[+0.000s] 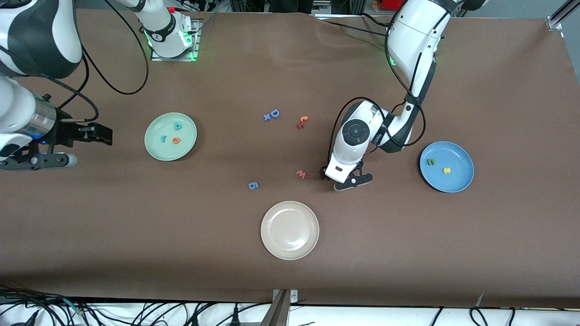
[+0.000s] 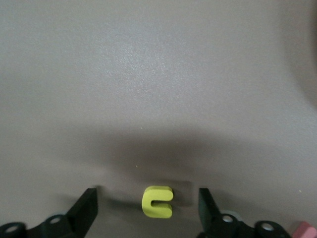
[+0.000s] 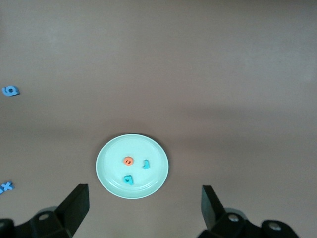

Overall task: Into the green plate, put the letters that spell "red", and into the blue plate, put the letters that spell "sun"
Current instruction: 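Return the right arm to rest while the left gripper grasps the yellow u, then carry the yellow u to the blue plate with the left gripper and release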

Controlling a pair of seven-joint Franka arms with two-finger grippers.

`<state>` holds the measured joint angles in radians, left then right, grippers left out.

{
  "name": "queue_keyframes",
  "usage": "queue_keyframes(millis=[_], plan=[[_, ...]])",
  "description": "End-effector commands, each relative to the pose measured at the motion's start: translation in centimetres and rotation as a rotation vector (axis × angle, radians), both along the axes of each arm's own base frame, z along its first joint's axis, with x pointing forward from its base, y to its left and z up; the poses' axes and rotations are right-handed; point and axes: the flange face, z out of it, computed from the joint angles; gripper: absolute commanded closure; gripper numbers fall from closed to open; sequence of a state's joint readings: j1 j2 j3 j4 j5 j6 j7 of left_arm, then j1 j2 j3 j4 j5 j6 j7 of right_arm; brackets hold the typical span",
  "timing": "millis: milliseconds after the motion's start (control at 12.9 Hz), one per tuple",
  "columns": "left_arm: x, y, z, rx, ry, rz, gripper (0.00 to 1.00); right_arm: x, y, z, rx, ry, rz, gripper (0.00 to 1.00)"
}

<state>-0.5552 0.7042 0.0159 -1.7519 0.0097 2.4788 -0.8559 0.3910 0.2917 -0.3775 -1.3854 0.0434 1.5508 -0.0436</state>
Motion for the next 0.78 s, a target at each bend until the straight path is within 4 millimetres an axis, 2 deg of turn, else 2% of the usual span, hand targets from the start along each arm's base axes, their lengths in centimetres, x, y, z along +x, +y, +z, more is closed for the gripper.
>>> queue_keyframes(millis=[0, 78, 310, 465, 620, 698], plan=[[0.1, -0.4, -0.2, 0.001, -0.012, -0.004, 0.23, 0.4, -1.4, 0.5, 0.069, -0.022, -0.057, 0.0], [0.1, -0.4, -0.2, 0.002, -0.012, -0.005, 0.31, 0.3, -3.1, 0.7, 0.116, -0.018, -0.084, 0.0], [0.1, -0.4, -0.2, 0.014, -0.018, -0.022, 0.62, -1.2, -4.2, 1.4, 0.151, 0.003, -0.081, 0.0], [0.0, -0.4, -0.6, 0.017, -0.015, -0.025, 0.81, -3.9, -3.7, 1.9, 0.113, 0.002, -0.05, 0.0], [-0.3, -0.7, -0.8, 0.02, -0.012, -0.048, 0.95, -6.6, -3.6, 2.6, 0.105, -0.053, -0.037, 0.0], [-0.2, -0.5, -0.9, 0.022, -0.009, -0.107, 0.98, -7.5, -3.9, 2.3, 0.079, -0.09, -0.043, 0.0]])
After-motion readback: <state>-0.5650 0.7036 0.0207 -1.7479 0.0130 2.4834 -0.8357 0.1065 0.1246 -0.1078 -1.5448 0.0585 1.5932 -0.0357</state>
